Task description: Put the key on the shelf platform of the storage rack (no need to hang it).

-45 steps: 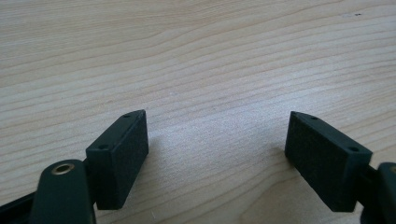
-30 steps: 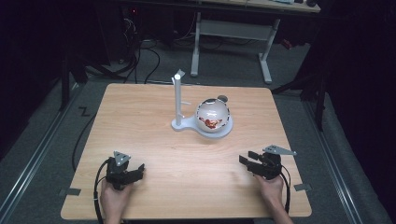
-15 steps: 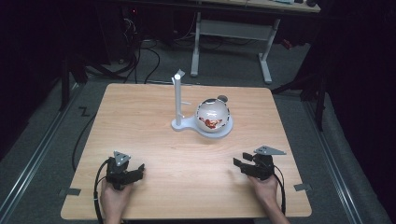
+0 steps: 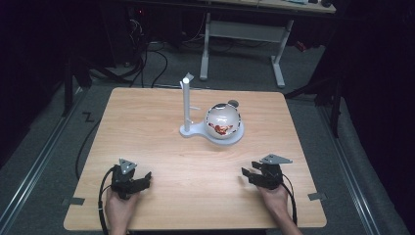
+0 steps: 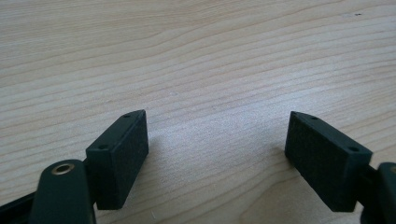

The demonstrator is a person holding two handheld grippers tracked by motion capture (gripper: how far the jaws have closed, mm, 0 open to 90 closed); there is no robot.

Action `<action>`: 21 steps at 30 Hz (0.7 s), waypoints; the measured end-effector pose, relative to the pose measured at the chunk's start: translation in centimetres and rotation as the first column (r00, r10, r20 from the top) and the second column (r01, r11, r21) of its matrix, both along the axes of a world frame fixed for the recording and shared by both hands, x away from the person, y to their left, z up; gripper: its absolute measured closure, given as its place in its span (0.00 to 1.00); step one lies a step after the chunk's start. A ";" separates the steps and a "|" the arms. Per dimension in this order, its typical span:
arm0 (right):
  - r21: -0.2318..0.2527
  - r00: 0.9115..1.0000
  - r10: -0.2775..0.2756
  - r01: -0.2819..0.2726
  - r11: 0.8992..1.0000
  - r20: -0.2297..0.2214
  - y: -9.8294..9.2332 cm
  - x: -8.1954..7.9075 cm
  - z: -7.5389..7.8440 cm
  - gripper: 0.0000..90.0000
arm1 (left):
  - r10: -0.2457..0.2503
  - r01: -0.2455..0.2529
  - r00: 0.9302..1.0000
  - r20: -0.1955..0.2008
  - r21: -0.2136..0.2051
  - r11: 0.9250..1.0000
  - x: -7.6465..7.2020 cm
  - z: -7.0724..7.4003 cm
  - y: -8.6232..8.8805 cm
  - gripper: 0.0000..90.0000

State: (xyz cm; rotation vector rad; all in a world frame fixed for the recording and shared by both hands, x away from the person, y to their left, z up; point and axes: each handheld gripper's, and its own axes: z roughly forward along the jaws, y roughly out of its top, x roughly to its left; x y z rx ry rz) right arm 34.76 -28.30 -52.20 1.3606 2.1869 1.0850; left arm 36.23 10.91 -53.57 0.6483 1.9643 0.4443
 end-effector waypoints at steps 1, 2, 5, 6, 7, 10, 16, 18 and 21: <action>-0.002 1.000 0.001 -0.001 1.000 0.002 0.0 0.0 0.0 0.49 | 0.000 0.000 1.000 0.000 -0.001 1.000 0.0 0.0 0.0 0.24; -0.005 1.000 -0.001 0.001 1.000 -0.001 0.1 0.0 0.0 0.49 | 0.001 -0.001 1.000 0.000 -0.001 1.000 0.0 0.0 0.0 0.24; -0.014 1.000 0.001 -0.001 1.000 0.001 0.2 0.2 -0.1 0.49 | 0.001 -0.001 1.000 0.000 -0.001 1.000 0.0 0.0 0.0 0.24; -0.019 1.000 0.002 -0.002 1.000 0.000 0.2 0.2 -0.1 0.48 | 0.000 0.000 1.000 0.000 0.000 1.000 0.0 0.0 0.0 0.24; -0.024 1.000 0.005 -0.005 1.000 0.000 0.2 0.3 -0.2 0.48 | 0.001 -0.001 1.000 0.000 -0.001 1.000 0.0 0.0 0.0 0.24; -0.039 1.000 -0.001 0.001 0.999 -0.004 0.4 0.4 -0.4 0.48 | 0.000 0.000 1.000 0.000 -0.001 1.000 0.0 0.0 0.0 0.24; -0.081 1.000 0.008 -0.008 0.997 -0.003 0.8 0.4 -0.7 0.47 | 0.000 0.000 1.000 0.000 -0.001 1.000 0.0 0.0 0.0 0.24; -0.088 1.000 0.009 -0.009 0.996 -0.002 1.0 0.4 -0.8 0.47 | 0.002 -0.002 1.000 0.000 -0.002 1.000 0.0 0.0 0.0 0.24; -0.095 1.000 0.010 -0.010 0.995 0.000 1.1 0.3 -0.8 0.47 | 0.000 0.000 1.000 0.000 -0.001 1.000 0.0 0.0 0.0 0.24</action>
